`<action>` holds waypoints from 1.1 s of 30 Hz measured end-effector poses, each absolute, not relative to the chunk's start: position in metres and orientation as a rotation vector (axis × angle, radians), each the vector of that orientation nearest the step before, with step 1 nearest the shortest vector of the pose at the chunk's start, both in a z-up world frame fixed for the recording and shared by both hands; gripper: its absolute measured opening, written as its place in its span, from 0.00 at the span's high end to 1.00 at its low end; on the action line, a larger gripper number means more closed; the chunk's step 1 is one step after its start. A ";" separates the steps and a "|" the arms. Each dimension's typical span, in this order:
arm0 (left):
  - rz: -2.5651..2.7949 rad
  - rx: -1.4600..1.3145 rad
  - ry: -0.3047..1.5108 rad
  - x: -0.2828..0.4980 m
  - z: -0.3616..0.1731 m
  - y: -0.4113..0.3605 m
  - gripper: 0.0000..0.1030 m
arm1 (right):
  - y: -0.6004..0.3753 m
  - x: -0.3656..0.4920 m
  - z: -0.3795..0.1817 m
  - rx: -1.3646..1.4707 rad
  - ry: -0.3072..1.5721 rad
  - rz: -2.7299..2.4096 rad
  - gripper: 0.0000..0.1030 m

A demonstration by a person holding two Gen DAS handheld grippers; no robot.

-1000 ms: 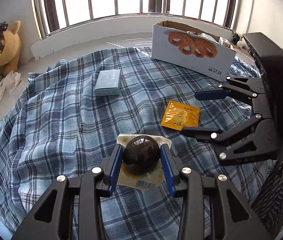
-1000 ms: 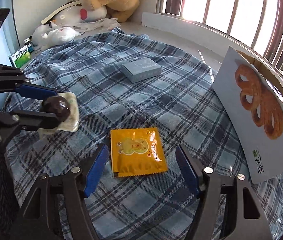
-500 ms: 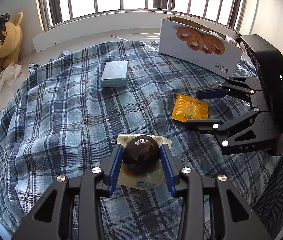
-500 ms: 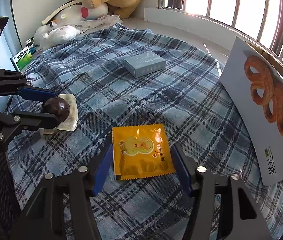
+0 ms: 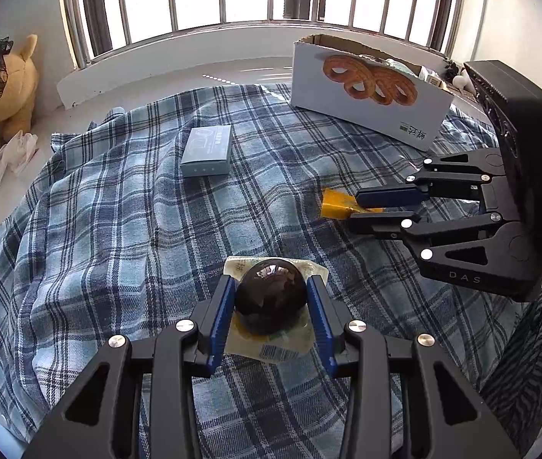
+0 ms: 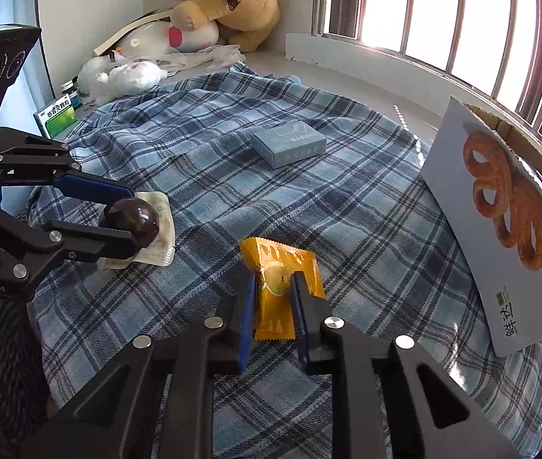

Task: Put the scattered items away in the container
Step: 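Grasp the orange sachet with the right tool while the left tool holds the dark item, then drop the dark item and orange sachet into the cardboard box with both tools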

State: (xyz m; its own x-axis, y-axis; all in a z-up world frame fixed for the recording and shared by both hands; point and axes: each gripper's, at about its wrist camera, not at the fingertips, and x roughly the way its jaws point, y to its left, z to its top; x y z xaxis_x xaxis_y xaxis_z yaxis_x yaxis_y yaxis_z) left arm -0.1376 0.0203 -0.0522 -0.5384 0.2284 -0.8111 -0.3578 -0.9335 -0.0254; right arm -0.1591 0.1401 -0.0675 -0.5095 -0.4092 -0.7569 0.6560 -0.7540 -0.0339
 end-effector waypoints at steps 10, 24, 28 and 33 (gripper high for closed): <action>2.495 -1.239 0.214 -0.140 -0.039 0.029 0.60 | 0.151 -0.150 -0.042 0.881 0.403 -2.358 0.96; 2.544 -0.934 0.182 -0.184 0.044 0.087 0.60 | 0.234 -0.152 0.027 0.635 0.092 -2.693 0.97; 2.544 -0.846 0.186 -0.214 0.062 0.119 0.60 | 0.266 -0.163 0.046 0.580 -0.035 -2.787 0.97; 2.482 -0.855 0.105 -0.268 0.068 0.155 0.60 | 0.287 -0.199 0.064 0.583 -0.131 -2.805 0.97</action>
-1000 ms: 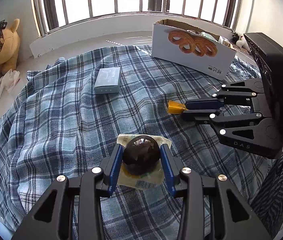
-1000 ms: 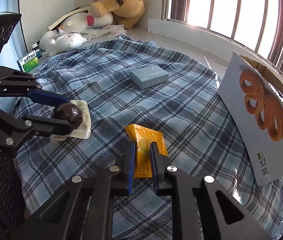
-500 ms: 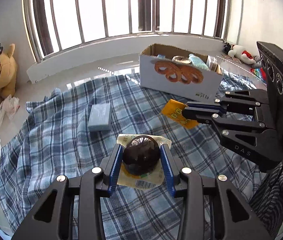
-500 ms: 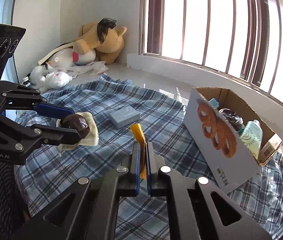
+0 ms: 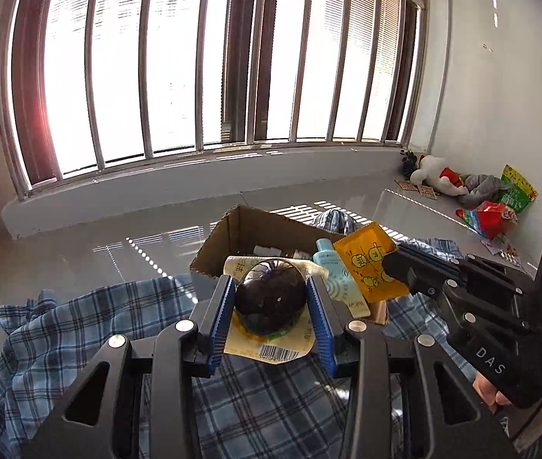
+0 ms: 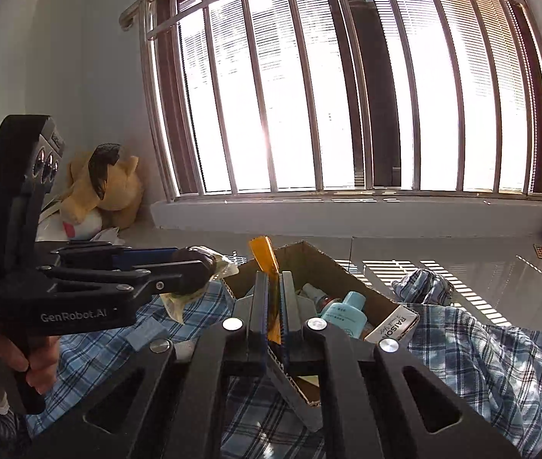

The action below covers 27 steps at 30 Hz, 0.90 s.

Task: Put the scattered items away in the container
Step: 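Drop the dark item and orange sachet into the cardboard box with both tools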

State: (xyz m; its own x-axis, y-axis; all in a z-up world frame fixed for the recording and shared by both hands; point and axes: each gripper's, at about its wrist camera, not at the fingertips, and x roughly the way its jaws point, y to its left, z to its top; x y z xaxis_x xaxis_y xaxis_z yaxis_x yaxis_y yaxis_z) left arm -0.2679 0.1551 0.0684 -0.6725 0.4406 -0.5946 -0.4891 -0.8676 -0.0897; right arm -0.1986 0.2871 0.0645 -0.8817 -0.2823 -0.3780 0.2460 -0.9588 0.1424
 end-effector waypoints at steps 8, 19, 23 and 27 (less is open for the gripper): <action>2.506 -0.929 -0.001 -0.351 0.047 0.181 0.60 | 0.301 -0.261 0.057 0.651 -0.225 -2.774 0.97; 2.686 -0.829 0.183 -0.342 0.032 0.176 0.18 | 0.301 -0.277 0.024 0.762 -0.238 -2.808 0.84; 2.702 -0.849 0.118 -0.337 0.034 0.165 0.17 | 0.298 -0.266 0.031 0.722 -0.213 -2.828 0.61; 2.760 -0.868 0.131 -0.329 0.033 0.151 0.17 | 0.289 -0.255 0.037 0.683 -0.174 -2.849 0.55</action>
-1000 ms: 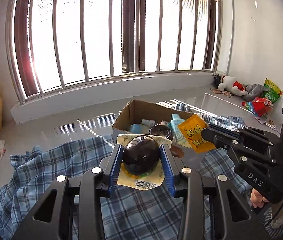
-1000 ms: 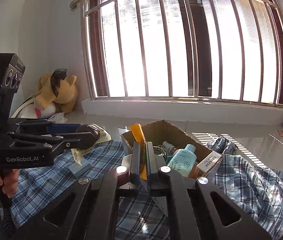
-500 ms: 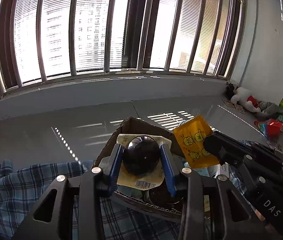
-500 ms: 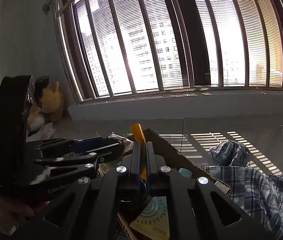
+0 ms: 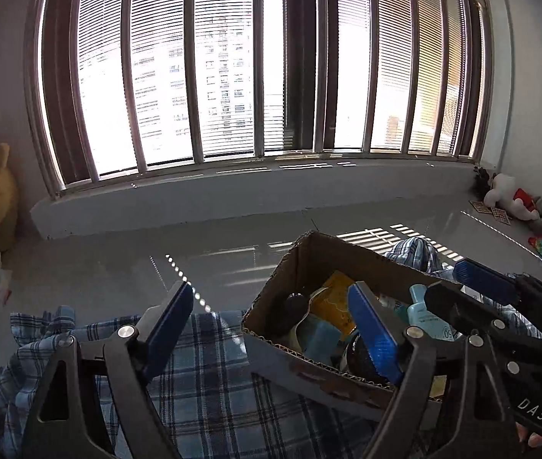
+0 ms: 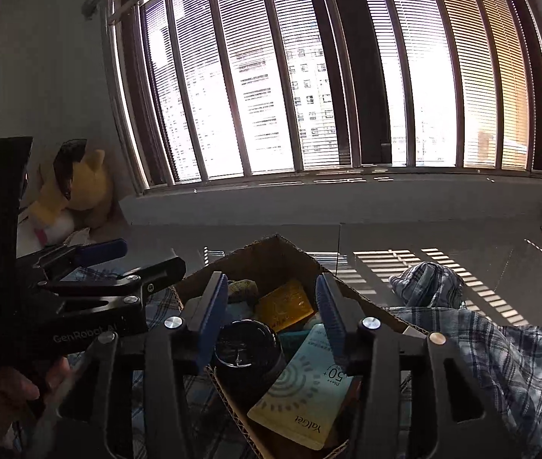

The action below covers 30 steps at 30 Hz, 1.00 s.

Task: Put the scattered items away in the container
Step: 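Drop the dark item and orange sachet into the cardboard box with both tools, then grasp the grey-blue rectangular box with the left tool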

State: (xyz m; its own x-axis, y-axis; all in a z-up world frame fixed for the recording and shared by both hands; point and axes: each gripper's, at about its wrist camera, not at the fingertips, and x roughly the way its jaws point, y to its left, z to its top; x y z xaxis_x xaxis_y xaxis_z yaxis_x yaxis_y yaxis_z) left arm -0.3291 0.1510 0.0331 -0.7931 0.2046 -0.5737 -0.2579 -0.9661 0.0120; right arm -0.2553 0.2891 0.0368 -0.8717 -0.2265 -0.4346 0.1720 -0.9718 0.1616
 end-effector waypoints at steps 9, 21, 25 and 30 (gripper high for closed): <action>2.766 -1.005 -0.006 -0.306 0.017 0.083 0.17 | 0.256 -0.249 0.034 0.796 -0.109 -2.911 0.55; 2.887 -1.239 0.112 -0.293 -0.021 0.004 0.17 | 0.151 -0.238 0.021 0.991 0.059 -2.733 0.36; 2.845 -1.287 0.042 -0.292 -0.029 -0.011 0.17 | 0.137 -0.251 0.006 1.098 -0.047 -2.636 0.36; 2.759 -1.332 0.170 -0.283 -0.046 0.003 0.17 | 0.147 -0.260 -0.010 1.204 -0.161 -2.619 0.36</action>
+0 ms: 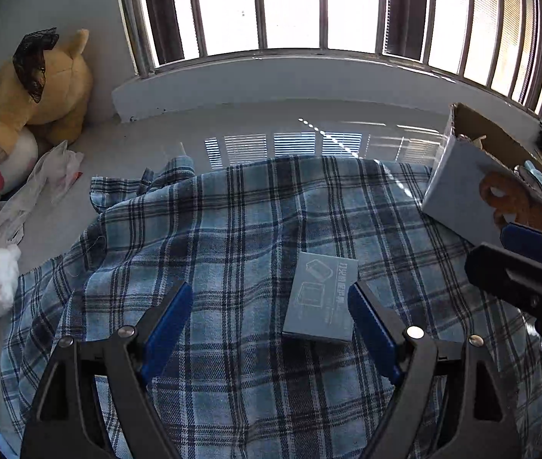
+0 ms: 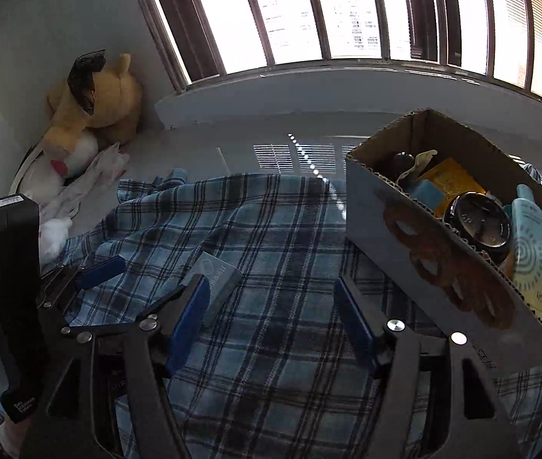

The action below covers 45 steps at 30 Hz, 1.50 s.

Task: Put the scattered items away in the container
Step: 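Grasp the grey-blue rectangular box with the left tool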

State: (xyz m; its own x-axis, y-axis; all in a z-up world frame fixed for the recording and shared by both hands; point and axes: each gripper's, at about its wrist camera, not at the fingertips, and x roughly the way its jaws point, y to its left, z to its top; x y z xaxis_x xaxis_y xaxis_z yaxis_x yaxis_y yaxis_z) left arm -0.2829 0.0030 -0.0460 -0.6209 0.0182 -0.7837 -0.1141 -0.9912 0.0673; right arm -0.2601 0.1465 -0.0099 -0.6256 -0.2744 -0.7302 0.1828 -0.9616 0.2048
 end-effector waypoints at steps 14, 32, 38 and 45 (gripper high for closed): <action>2.765 -1.411 0.281 -0.297 -0.062 0.022 0.17 | 0.160 -0.251 -0.032 1.314 0.011 -2.734 0.36; 2.716 -1.439 0.016 -0.296 -0.065 0.019 0.92 | 0.164 -0.249 -0.035 1.317 0.010 -2.757 0.36; 2.727 -1.529 -0.061 -0.303 -0.062 0.000 0.30 | 0.162 -0.248 -0.032 1.301 0.005 -2.745 0.36; 2.685 -1.553 -0.067 -0.306 -0.061 0.010 0.23 | 0.168 -0.250 -0.034 1.314 -0.013 -2.748 0.36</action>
State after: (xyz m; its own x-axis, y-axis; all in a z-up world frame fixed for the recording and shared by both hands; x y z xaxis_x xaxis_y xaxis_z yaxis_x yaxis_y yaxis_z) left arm -0.3061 0.0096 -0.0613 -0.4986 0.0556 -0.8651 -0.0122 -0.9983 -0.0571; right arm -0.2500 0.1677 -0.0338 -0.6243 -0.0898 -0.7760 0.0823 -0.9954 0.0490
